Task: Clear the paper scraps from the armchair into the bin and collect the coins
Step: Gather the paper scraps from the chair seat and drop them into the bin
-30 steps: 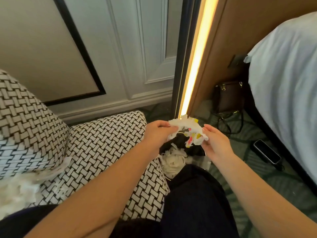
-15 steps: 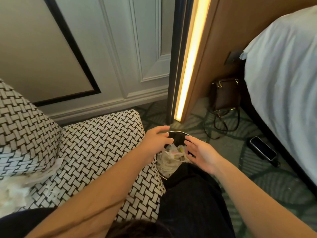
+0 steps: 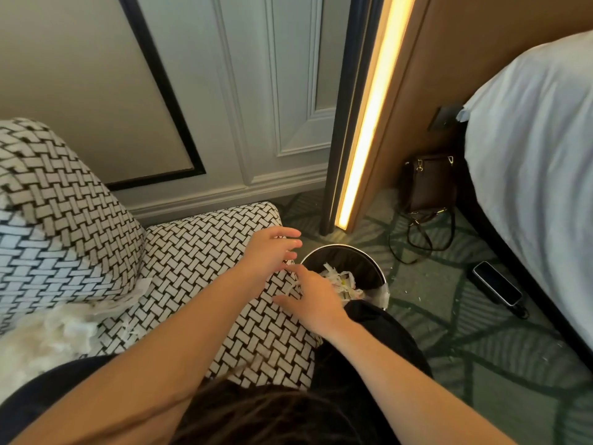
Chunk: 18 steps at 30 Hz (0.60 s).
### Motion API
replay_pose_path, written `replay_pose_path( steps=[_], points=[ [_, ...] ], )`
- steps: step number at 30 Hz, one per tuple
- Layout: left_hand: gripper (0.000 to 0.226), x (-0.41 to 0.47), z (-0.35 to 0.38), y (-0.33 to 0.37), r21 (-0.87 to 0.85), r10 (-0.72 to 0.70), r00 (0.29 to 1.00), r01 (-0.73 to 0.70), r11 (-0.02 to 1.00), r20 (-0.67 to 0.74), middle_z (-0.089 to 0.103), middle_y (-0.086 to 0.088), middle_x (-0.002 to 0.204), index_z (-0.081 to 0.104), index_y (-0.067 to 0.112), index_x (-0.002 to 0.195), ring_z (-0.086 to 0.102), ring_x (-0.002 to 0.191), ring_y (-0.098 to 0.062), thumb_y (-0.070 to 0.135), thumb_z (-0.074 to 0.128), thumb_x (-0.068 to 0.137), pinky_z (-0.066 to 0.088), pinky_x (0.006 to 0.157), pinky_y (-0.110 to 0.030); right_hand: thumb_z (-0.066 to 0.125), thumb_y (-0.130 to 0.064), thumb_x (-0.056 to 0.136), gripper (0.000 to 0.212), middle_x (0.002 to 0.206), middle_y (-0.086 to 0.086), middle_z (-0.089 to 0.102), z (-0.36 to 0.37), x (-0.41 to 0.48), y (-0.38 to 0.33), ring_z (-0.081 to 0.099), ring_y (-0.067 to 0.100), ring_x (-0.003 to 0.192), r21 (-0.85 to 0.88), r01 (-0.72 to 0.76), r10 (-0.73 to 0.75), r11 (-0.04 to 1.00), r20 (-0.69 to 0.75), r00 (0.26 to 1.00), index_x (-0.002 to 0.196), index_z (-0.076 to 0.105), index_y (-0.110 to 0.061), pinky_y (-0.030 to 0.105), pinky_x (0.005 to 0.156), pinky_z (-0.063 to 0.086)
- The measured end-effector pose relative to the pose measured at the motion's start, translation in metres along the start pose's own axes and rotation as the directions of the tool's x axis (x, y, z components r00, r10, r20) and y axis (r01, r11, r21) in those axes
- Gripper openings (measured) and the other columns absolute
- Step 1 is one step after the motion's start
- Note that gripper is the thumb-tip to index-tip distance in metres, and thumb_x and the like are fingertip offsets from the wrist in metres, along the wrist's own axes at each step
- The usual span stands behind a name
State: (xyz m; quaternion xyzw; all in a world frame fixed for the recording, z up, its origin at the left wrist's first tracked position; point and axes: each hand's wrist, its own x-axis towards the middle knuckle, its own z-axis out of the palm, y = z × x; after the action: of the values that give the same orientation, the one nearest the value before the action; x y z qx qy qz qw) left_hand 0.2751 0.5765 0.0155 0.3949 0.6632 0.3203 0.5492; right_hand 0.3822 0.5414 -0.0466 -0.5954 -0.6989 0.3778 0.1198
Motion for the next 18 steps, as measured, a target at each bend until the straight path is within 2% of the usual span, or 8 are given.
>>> replay_pose_path(
  steps=[3, 5, 8, 10, 11, 13, 16, 18],
  points=[
    [0.019, -0.007, -0.008, -0.005, 0.009, -0.017, 1.000, 0.017, 1.000, -0.021, 0.063, 0.001, 0.112, 0.065, 0.021, 0.104, 0.062, 0.096, -0.014, 0.011, 0.058, 0.090, 0.049, 0.075, -0.024, 0.060, -0.031, 0.089, 0.026, 0.106, -0.004, 0.063, 0.014, -0.004, 0.009, 0.057, 0.010, 0.099, -0.007, 0.026, -0.027, 1.000, -0.261, 0.965, 0.112, 0.061, -0.020, 0.024, 0.088, 0.046],
    [0.018, -0.009, -0.011, -0.006, 0.009, -0.023, 0.999, 0.023, 1.000, -0.035, 0.063, 0.002, 0.110, 0.066, 0.023, 0.102, 0.062, 0.094, -0.012, 0.012, 0.061, 0.089, 0.048, 0.073, -0.022, 0.059, -0.021, 0.090, 0.008, 0.090, -0.008, 0.063, 0.011, -0.003, 0.016, 0.056, 0.005, 0.084, 0.038, 0.052, -0.036, 0.998, -0.345, 0.938, 0.095, 0.066, -0.020, 0.016, 0.077, 0.045],
    [0.017, -0.012, -0.015, -0.006, 0.007, -0.037, 0.998, 0.037, 0.999, -0.043, 0.063, 0.002, 0.109, 0.066, 0.023, 0.100, 0.062, 0.093, -0.011, 0.012, 0.061, 0.089, 0.048, 0.073, -0.022, 0.059, -0.013, 0.089, 0.009, 0.084, -0.008, 0.064, -0.006, 0.005, 0.022, 0.055, 0.002, 0.078, 0.179, 0.022, 0.062, 0.984, -0.451, 0.891, 0.090, 0.068, -0.015, 0.004, 0.070, 0.038],
    [0.017, -0.012, -0.016, -0.007, 0.005, -0.044, 0.998, 0.044, 0.999, -0.039, 0.064, 0.001, 0.109, 0.066, 0.022, 0.101, 0.062, 0.094, -0.011, 0.011, 0.059, 0.090, 0.048, 0.075, -0.023, 0.058, -0.014, 0.090, 0.011, 0.090, -0.006, 0.065, -0.019, 0.013, 0.029, 0.055, 0.004, 0.081, 0.283, -0.070, 0.200, 0.957, -0.465, 0.863, 0.095, 0.068, -0.014, 0.004, 0.075, 0.038],
    [0.017, -0.013, -0.016, -0.008, 0.007, -0.048, 0.998, 0.048, 0.999, -0.035, 0.064, 0.001, 0.109, 0.066, 0.022, 0.102, 0.062, 0.094, -0.011, 0.011, 0.059, 0.090, 0.048, 0.076, -0.023, 0.056, -0.016, 0.092, 0.014, 0.097, -0.004, 0.066, -0.025, 0.016, 0.034, 0.057, 0.006, 0.086, 0.362, -0.128, 0.285, 0.924, -0.425, 0.859, 0.100, 0.067, -0.015, 0.009, 0.081, 0.041],
    [0.019, -0.013, -0.015, -0.009, 0.007, -0.055, 0.998, 0.056, 0.998, -0.028, 0.064, 0.001, 0.109, 0.066, 0.021, 0.103, 0.062, 0.094, -0.012, 0.011, 0.059, 0.089, 0.048, 0.075, -0.023, 0.052, -0.023, 0.095, 0.022, 0.114, 0.001, 0.063, -0.034, 0.024, 0.046, 0.058, 0.011, 0.097, 0.567, -0.233, 0.413, 0.790, -0.211, 0.886, 0.114, 0.061, -0.018, 0.028, 0.091, 0.048],
    [0.020, -0.012, -0.016, -0.011, 0.013, -0.066, 0.998, 0.066, 0.998, -0.013, 0.064, 0.001, 0.109, 0.065, 0.021, 0.105, 0.062, 0.094, -0.013, 0.011, 0.056, 0.091, 0.047, 0.071, -0.020, 0.046, -0.034, 0.097, 0.044, 0.144, 0.003, 0.042, -0.042, 0.025, 0.063, 0.046, 0.023, 0.125, 0.719, -0.366, 0.384, 0.591, 0.148, 0.911, 0.141, 0.038, -0.027, 0.042, 0.106, 0.038],
    [0.020, -0.012, -0.017, -0.011, 0.033, -0.069, 0.998, 0.069, 0.997, 0.001, 0.064, 0.000, 0.111, 0.064, 0.021, 0.107, 0.062, 0.095, -0.013, 0.012, 0.056, 0.091, 0.046, 0.070, -0.020, 0.043, -0.040, 0.097, 0.050, 0.153, 0.000, 0.029, -0.047, 0.024, 0.069, 0.036, 0.027, 0.135, 0.705, -0.407, 0.349, 0.582, 0.236, 0.907, 0.145, 0.028, -0.038, 0.049, 0.111, 0.031]
  ],
)
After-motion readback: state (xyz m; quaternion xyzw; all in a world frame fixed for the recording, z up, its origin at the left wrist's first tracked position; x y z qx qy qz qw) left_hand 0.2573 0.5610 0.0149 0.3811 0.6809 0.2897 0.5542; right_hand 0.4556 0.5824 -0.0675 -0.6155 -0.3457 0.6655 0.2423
